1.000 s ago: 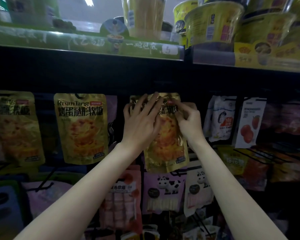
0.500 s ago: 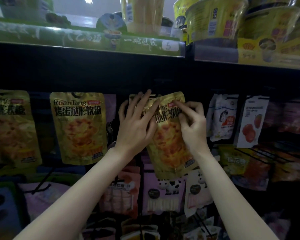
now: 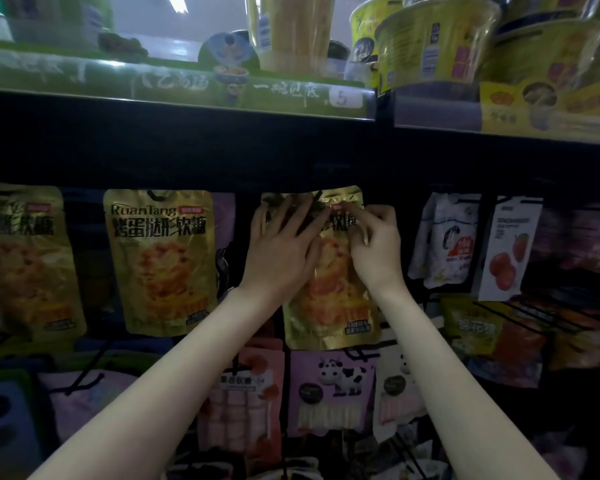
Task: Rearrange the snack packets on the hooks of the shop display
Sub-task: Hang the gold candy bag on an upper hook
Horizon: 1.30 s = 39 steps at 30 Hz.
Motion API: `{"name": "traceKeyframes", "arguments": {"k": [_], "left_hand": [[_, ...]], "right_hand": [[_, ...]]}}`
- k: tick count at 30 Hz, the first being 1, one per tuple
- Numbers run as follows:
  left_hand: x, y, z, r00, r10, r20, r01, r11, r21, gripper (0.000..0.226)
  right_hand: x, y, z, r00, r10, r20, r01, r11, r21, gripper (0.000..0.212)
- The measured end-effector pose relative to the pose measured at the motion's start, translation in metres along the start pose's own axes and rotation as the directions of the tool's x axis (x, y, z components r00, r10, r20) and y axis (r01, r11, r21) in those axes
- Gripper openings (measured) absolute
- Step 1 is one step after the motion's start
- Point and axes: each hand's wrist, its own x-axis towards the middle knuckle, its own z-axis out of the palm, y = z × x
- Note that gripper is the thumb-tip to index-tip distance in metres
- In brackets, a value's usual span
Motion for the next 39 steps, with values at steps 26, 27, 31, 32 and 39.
{"name": "traceKeyframes", "arguments": {"k": [26, 27, 31, 32, 39], "left_hand": [[-0.133, -0.142, -0.080, 0.920, -0.389, 0.034, 0.386, 0.892, -0.237, 0.058], [-0.131, -0.141, -0.083, 0.918, -0.395, 0.028, 0.385, 0.871, -0.305, 0.059], [-0.110, -0.127, -0.098, 0.892, -0.448, -0.067, 0.332, 0.747, -0.577, 0.053], [-0.104, -0.121, -0.100, 0.888, -0.450, -0.097, 0.302, 0.729, -0.614, 0.053], [-0.082, -0.073, -0.087, 0.952, -0.238, -0.193, 0.103, 0.842, -0.529, 0.051]], "right_hand": [[-0.056, -0.108, 0.134, 0.974, -0.044, 0.224, -0.074, 0.868, 0.492, 0.041], [-0.057, -0.114, 0.125, 0.976, -0.104, 0.190, -0.011, 0.852, 0.524, 0.042], [-0.047, -0.143, 0.087, 0.942, -0.255, 0.219, 0.090, 0.818, 0.568, 0.040], [-0.045, -0.147, 0.078, 0.921, -0.304, 0.242, 0.122, 0.819, 0.561, 0.038], [-0.059, -0.091, 0.019, 0.915, -0.340, 0.217, 0.301, 0.934, 0.192, 0.040]]}}
